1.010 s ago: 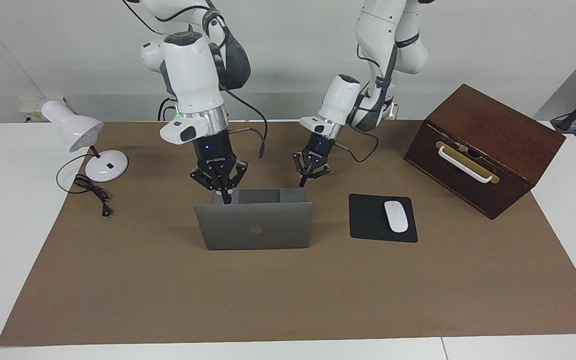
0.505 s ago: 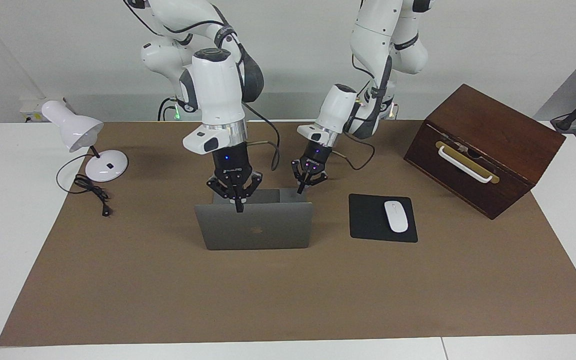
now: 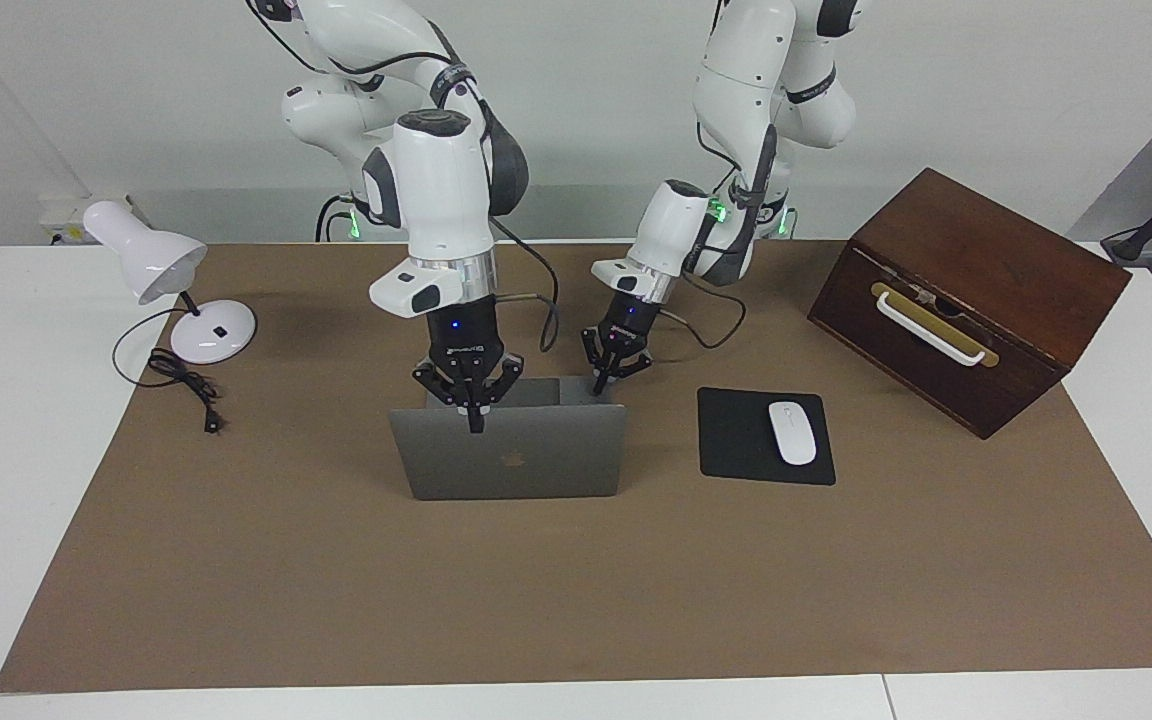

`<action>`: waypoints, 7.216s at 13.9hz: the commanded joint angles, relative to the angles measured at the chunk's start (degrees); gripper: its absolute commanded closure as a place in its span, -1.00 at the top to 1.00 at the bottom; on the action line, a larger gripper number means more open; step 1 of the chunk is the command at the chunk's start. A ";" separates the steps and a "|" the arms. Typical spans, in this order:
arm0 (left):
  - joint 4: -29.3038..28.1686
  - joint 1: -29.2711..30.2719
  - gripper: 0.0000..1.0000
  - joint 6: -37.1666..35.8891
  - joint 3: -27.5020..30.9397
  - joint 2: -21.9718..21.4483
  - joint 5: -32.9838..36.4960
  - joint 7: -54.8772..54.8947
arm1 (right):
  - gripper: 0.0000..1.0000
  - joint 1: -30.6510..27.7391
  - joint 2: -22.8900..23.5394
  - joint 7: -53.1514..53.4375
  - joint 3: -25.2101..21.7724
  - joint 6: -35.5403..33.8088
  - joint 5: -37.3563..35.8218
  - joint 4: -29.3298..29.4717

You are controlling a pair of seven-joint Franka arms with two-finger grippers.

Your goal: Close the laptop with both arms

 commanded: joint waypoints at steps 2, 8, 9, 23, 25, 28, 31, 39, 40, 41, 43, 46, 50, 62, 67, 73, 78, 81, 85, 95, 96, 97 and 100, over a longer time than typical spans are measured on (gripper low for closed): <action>0.74 -1.20 -1.00 1.10 0.94 1.59 -0.19 1.92 | -1.00 -0.06 0.77 1.58 0.05 1.49 -1.42 -0.04; 0.13 -1.20 -1.00 1.01 0.85 1.68 -0.19 5.78 | -1.00 -0.41 0.68 1.49 0.13 -0.43 0.07 -0.30; 0.13 -1.20 -1.00 1.10 0.85 1.86 -0.19 6.13 | -1.00 -0.50 0.68 1.32 0.22 -1.05 0.07 -0.30; 0.04 -1.20 -1.00 1.27 0.94 3.53 -0.19 9.30 | -1.00 -0.76 -0.55 -3.68 0.31 -15.99 13.51 0.22; 0.04 -1.20 -1.00 1.27 0.94 3.79 -0.10 9.39 | -1.00 -1.12 -0.90 -4.57 0.31 -17.40 14.58 -0.21; 0.04 -1.20 -1.00 1.36 0.94 4.14 1.21 9.56 | -1.00 -1.29 -0.90 -5.28 0.31 -18.54 14.66 -0.91; 0.04 -1.20 -1.00 1.36 0.94 4.50 1.48 9.56 | -1.00 -1.29 -0.99 -5.54 0.31 -17.58 14.66 -2.67; 0.04 -1.20 -1.00 1.45 0.94 4.76 2.71 9.56 | -1.00 -1.56 -0.11 -6.60 0.31 -9.15 14.66 -9.26; 0.04 -1.20 -1.00 1.45 1.03 4.93 2.80 9.56 | -1.00 -1.47 0.24 -6.60 0.31 -8.36 14.66 -9.44; 0.04 -1.20 -1.00 1.45 1.03 4.94 2.98 9.65 | -1.00 -1.38 0.67 -6.60 0.31 -8.18 14.66 -9.44; 0.04 -1.02 -1.00 1.45 1.03 5.02 4.03 9.65 | -1.00 -1.38 1.03 -6.68 0.31 -8.09 14.66 -9.44; 0.04 -1.02 -1.00 1.45 1.12 5.02 4.12 9.74 | -1.00 -1.47 1.64 -7.82 0.31 -8.09 14.66 -9.44; 0.04 -0.94 -1.00 1.45 1.12 5.02 4.47 9.74 | -1.00 -1.47 3.05 -8.00 0.31 -6.33 14.66 -9.79; -0.57 -0.94 -1.00 1.45 1.12 5.55 4.56 9.83 | -1.00 -1.47 4.72 -8.27 0.31 -3.96 14.66 -10.15; -1.10 -0.50 -1.00 1.45 1.12 5.55 6.05 9.83 | -1.00 -1.47 6.30 -8.27 0.31 -1.94 14.66 -10.58; -1.19 -0.50 -1.00 1.45 1.12 5.55 6.05 9.83 | -1.00 -1.38 6.74 -8.44 0.31 -1.14 14.66 -10.94; -1.19 -0.50 -1.00 1.45 1.03 5.55 6.05 9.83 | -1.00 -1.82 3.42 -9.31 0.31 -8.41 14.66 -9.45; -0.93 -0.15 -1.00 1.36 0.94 5.46 6.05 9.22 | -1.00 -2.79 -0.10 -11.07 0.31 -13.43 14.66 -9.09; 0.04 -0.85 -1.00 1.18 0.94 5.46 5.97 2.90 | -1.00 -4.63 -4.23 -13.27 0.05 -16.43 14.66 -7.95; 0.39 -1.02 -1.00 0.83 0.77 4.06 5.97 -0.01 | -1.00 -16.57 -15.83 -29.79 -0.48 -36.80 13.35 -0.05; 0.39 -1.02 -1.00 0.75 0.85 3.97 5.97 -0.19 | -1.00 -17.89 -17.41 -30.76 -0.57 -38.65 13.35 0.05; 0.22 -1.02 -1.00 0.66 0.77 3.53 5.97 -0.28 | -1.00 -19.12 -18.99 -31.90 -0.57 -39.98 13.08 0.05; -0.31 -0.85 -1.00 -2.15 0.77 1.34 5.97 -0.28 | -1.00 -21.06 -21.38 -32.96 -0.92 -42.97 11.85 0.05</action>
